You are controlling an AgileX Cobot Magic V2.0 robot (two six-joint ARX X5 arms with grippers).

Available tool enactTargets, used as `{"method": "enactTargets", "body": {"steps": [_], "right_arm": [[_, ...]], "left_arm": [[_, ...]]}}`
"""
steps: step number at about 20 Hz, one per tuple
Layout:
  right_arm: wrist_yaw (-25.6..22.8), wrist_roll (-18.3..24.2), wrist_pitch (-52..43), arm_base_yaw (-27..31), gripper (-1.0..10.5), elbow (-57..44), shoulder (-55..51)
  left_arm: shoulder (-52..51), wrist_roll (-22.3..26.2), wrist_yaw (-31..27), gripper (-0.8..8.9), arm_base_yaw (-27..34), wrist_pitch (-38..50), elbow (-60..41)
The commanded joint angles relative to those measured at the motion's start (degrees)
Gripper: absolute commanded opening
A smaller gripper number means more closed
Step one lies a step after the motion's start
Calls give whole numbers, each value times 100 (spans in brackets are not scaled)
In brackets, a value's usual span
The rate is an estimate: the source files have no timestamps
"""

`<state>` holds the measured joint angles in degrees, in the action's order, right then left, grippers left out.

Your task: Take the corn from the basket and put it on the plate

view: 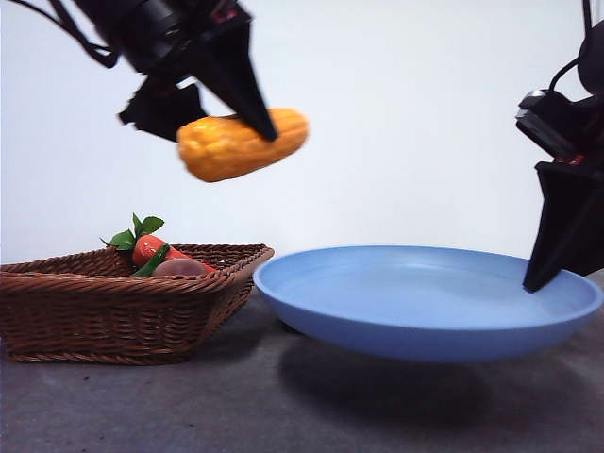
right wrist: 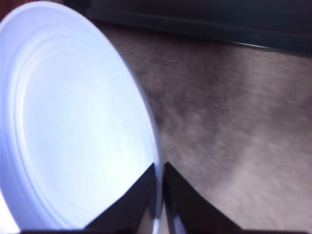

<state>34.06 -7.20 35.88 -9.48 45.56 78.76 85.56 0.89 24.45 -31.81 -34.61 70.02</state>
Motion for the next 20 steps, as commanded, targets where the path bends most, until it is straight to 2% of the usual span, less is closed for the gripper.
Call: {"method": "enactTargets", "body": {"steps": [1, 5, 9, 13, 20], "right_arm": [[114, -175, -168, -111, 1, 107, 96], [197, -184, -188, -186, 1, 129, 96], [199, -184, -179, -203, 1, 131, 96], [201, -181, -160, -203, 1, 131, 96], [192, -179, -170, -203, 1, 131, 96]], "left_arm": [[236, 20, 68, 217, -442, 186, 90], [708, 186, 59, 217, -1025, 334, 90], [1178, 214, -79, 225, -1292, 326, 90], [1368, 254, -273, 331, -1349, 293, 90], [1298, 136, -275, 341, -1375, 267, 144]]}}
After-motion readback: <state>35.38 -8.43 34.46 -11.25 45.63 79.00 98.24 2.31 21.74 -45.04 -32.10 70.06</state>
